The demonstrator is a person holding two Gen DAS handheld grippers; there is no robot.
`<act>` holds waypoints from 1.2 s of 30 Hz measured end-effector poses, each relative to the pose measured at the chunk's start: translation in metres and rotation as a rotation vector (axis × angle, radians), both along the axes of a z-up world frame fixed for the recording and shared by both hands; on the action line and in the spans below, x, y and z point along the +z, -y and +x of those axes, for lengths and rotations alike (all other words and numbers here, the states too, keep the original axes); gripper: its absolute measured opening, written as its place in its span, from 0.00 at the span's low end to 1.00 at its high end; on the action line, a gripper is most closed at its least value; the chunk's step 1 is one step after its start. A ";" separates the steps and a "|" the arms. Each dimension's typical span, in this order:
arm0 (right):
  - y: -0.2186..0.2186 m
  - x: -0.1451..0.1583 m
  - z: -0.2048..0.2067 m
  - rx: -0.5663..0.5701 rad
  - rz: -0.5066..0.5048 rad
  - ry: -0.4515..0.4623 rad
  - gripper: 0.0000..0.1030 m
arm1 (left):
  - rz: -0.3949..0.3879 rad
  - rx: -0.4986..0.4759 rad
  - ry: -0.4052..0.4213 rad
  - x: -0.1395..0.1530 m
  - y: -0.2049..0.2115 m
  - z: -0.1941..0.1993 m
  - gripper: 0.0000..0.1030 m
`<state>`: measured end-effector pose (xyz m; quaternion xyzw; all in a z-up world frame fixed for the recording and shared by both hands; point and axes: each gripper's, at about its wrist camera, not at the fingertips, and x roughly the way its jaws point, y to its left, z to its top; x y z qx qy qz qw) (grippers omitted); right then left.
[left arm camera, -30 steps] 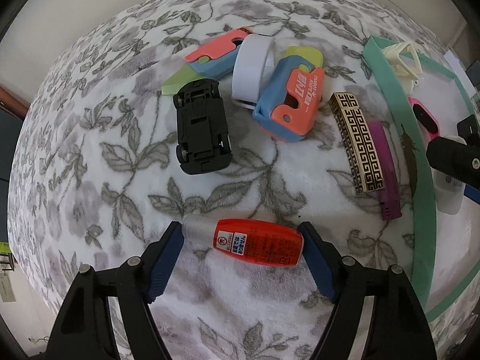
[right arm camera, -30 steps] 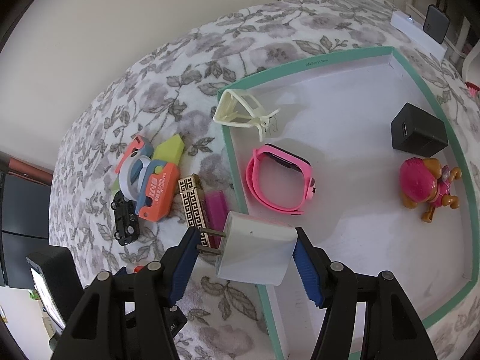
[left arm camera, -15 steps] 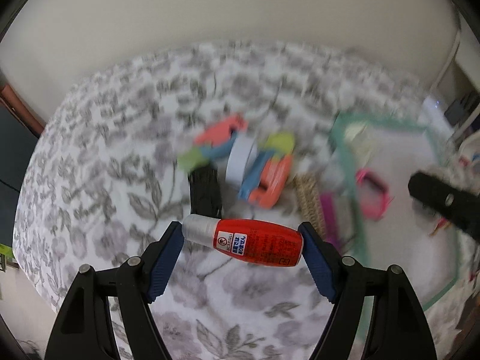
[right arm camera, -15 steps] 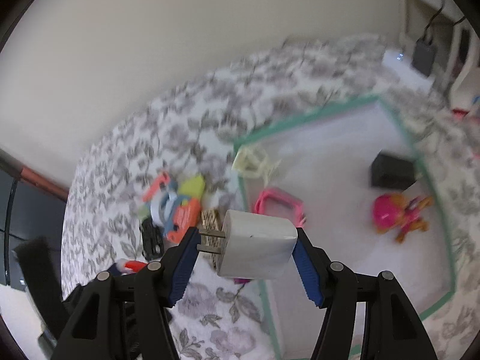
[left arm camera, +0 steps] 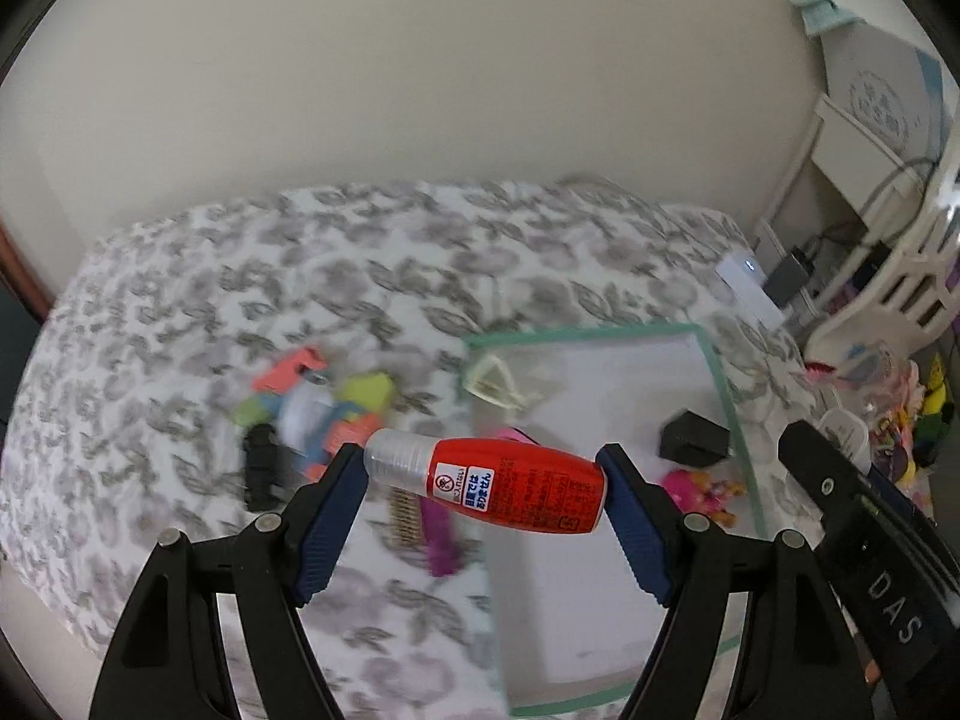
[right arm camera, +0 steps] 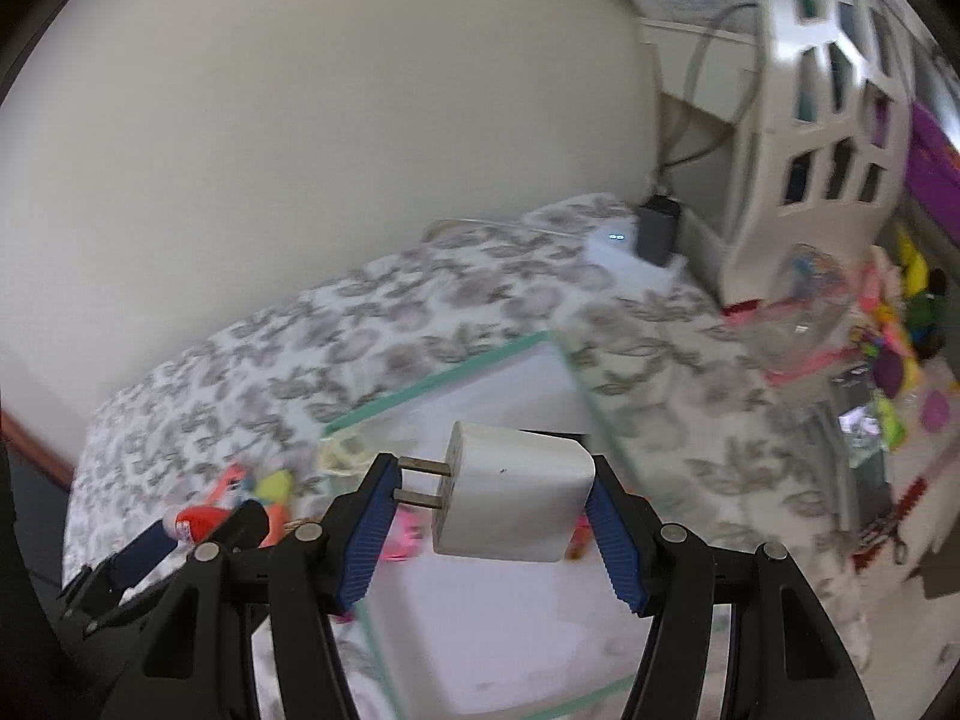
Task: Organize rigid objects
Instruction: 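Carry the bottle and white plug into the tray and open both tools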
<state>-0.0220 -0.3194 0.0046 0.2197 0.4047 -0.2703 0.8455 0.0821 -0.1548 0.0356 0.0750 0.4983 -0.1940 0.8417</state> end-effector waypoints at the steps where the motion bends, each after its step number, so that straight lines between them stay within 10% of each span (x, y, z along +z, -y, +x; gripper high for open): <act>1: 0.005 -0.004 -0.001 -0.010 0.003 -0.014 0.63 | 0.005 -0.004 -0.018 -0.008 0.005 -0.002 0.77; 18: 0.039 -0.100 0.000 -0.040 0.114 -0.318 0.63 | 0.167 -0.032 -0.152 -0.092 0.042 -0.013 0.77; 36: 0.039 -0.142 0.001 -0.041 0.159 -0.415 0.63 | 0.272 -0.063 -0.166 -0.119 0.052 -0.013 0.77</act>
